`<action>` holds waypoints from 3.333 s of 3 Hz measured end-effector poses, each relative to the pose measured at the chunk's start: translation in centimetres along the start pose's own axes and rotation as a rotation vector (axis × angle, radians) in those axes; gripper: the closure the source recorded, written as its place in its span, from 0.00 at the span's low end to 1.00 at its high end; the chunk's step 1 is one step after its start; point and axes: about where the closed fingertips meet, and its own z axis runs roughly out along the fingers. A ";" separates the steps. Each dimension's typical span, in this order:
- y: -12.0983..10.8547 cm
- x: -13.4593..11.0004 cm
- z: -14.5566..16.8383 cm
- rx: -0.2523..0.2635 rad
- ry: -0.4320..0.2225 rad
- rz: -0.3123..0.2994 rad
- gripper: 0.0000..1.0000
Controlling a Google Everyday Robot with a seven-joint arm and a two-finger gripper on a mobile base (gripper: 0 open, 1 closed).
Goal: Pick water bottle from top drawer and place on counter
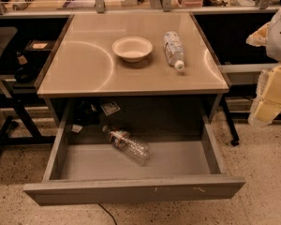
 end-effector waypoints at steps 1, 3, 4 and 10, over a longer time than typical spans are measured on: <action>0.0 0.0 0.0 0.000 0.000 0.000 0.00; 0.9 -2.9 2.6 -0.006 -0.031 0.028 0.00; 1.6 -7.0 8.4 -0.058 -0.074 0.042 0.00; 12.6 -19.9 21.8 -0.091 -0.190 0.283 0.00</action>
Offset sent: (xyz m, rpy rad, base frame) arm 0.0004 0.0183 -0.0178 0.0241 0.0219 -0.0444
